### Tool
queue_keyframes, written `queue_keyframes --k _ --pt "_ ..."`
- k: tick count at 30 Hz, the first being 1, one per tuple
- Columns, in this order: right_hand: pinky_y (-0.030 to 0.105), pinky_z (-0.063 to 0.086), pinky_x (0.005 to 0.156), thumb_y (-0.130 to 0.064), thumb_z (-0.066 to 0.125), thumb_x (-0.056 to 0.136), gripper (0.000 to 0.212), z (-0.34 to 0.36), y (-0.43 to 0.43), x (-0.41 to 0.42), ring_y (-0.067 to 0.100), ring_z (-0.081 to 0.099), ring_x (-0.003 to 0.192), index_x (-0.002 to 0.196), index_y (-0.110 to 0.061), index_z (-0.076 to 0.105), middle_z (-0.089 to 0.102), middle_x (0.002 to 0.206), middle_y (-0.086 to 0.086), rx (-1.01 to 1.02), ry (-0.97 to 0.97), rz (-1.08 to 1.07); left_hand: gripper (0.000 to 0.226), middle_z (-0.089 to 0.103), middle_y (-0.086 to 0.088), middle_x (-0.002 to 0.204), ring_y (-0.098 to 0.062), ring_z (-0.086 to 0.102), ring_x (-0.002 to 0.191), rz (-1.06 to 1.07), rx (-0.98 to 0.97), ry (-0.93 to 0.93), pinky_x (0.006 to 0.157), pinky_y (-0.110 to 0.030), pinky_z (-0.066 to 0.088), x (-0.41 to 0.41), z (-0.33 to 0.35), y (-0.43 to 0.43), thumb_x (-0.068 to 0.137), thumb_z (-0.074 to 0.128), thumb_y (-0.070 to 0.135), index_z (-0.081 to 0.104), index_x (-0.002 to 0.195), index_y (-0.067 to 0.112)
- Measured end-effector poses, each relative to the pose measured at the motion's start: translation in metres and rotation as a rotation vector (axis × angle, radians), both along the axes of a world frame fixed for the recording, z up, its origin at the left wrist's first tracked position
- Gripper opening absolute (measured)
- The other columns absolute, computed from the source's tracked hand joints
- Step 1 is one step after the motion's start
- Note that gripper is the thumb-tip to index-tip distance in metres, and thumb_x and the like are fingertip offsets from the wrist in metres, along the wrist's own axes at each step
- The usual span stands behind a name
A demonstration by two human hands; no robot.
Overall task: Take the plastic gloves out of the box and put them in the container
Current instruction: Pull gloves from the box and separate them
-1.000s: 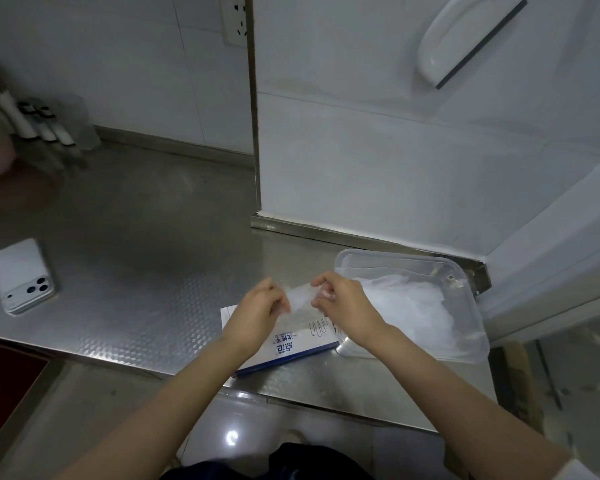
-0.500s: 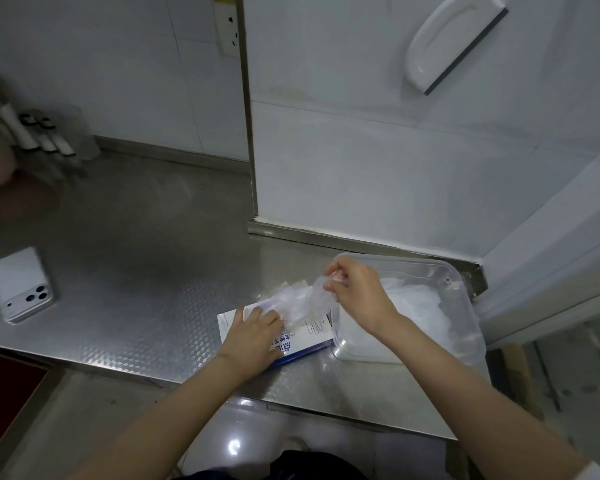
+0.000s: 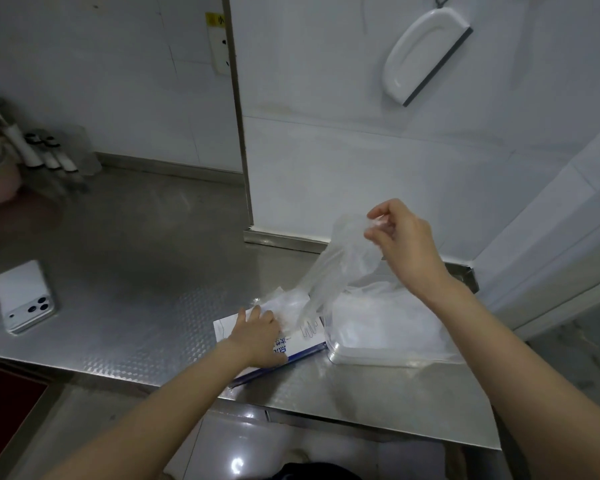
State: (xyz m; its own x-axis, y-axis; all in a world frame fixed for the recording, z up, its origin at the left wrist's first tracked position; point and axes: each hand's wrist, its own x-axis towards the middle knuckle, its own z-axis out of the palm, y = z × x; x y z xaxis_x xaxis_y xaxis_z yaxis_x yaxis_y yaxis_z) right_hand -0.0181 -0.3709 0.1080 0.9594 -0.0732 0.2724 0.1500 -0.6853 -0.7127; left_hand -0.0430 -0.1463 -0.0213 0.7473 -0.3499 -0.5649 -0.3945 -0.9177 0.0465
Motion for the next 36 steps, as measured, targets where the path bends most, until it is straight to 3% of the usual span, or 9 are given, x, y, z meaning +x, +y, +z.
queue_keyframes --k 3,6,8,10,14,17,21,27,36 --pt "0.016 0.042 0.074 0.002 0.057 0.088 0.019 -0.005 -0.007 -0.004 0.017 0.062 0.083 0.104 -0.008 0.058 0.055 0.075 -0.008 -0.05 0.082 0.055 0.047 0.041 -0.004 0.142 -0.026 0.032 0.133 0.143 -0.196 0.044 0.11 -0.042 0.022 0.019 0.03 -0.005 0.093 0.05 0.043 0.045 0.135 0.021" --pt "0.01 0.046 0.076 0.009 0.047 0.089 0.028 -0.005 -0.009 -0.009 0.01 0.066 0.087 0.104 -0.012 0.058 0.06 0.084 -0.003 -0.088 0.137 0.139 0.056 0.039 -0.001 0.141 -0.019 0.038 0.13 0.269 -0.581 -0.185 0.11 -0.042 0.03 0.035 0.065 -0.017 0.087 0.062 0.035 0.04 0.136 0.019" --pt "0.008 0.048 0.076 0.01 0.044 0.089 0.032 -0.001 -0.007 -0.012 0.003 0.064 0.085 0.104 -0.014 0.059 0.063 0.087 -0.002 -0.117 0.166 0.23 0.075 0.033 0.001 0.145 -0.015 0.033 0.134 0.214 -0.81 -0.25 0.112 -0.04 0.028 0.041 0.088 -0.029 0.079 0.073 0.035 0.033 0.141 0.02" --pt "0.007 0.048 0.076 0.013 0.045 0.087 0.035 0.005 -0.003 -0.015 0.0 0.064 0.083 0.103 -0.013 0.061 0.064 0.087 -0.003 -0.072 0.192 0.344 0.078 0.038 0.002 0.143 -0.014 0.035 0.133 0.054 -0.843 -0.262 0.111 -0.037 0.028 0.045 0.105 -0.044 0.075 0.076 0.038 0.035 0.14 0.025" --pt "0.008 0.046 0.073 0.015 0.054 0.081 0.039 0.01 -0.005 -0.016 -0.005 0.06 0.079 0.103 -0.017 0.061 0.066 0.089 -0.006 0.049 0.117 0.392 0.019 0.067 -0.001 0.092 -0.022 0.059 0.09 -0.074 -0.771 -0.307 0.08 -0.034 0.044 0.051 0.119 -0.061 0.082 0.071 0.03 0.062 0.093 0.017" --pt "0.011 0.048 0.071 0.002 0.066 0.083 0.043 0.005 -0.017 -0.016 -0.002 0.06 0.078 0.116 -0.019 0.049 0.063 0.1 0.002 0.355 0.067 0.155 0.014 0.062 0.006 0.071 -0.018 0.059 0.074 0.11 -0.91 -0.272 0.069 -0.028 0.043 0.054 0.12 -0.061 0.084 0.069 0.024 0.061 0.074 0.019" --pt "0.017 0.047 0.087 -0.04 0.073 0.064 0.079 -0.018 -0.026 -0.032 0.0 0.057 0.102 0.132 -0.023 0.037 0.056 0.117 -0.009 0.439 0.462 0.172 0.009 0.067 0.001 0.071 -0.016 0.064 0.068 0.401 -1.223 -0.079 0.073 -0.027 0.051 0.049 0.117 -0.065 0.087 0.066 0.014 0.065 0.078 0.017" --pt "0.019 0.051 0.077 -0.014 0.062 0.089 0.004 -0.045 -0.031 -0.033 0.013 0.062 0.076 0.089 -0.011 0.066 0.067 0.081 0.002 0.691 0.477 0.152 0.005 0.063 -0.002 0.067 -0.007 0.057 0.051 0.538 -1.353 0.016 0.053 -0.018 0.047 0.041 0.106 -0.07 0.088 0.063 0.007 0.064 0.083 0.007" --pt "0.011 0.037 0.045 -0.003 0.056 0.092 0.012 -0.036 -0.053 -0.021 0.001 0.044 0.042 0.081 -0.007 0.053 0.053 0.065 0.003 0.703 0.307 0.015 0.004 0.065 0.006 0.071 0.002 0.054 0.046 0.691 -1.291 0.058 0.039 -0.016 0.038 0.034 0.094 -0.079 0.086 0.067 0.014 0.067 0.09 0.015"
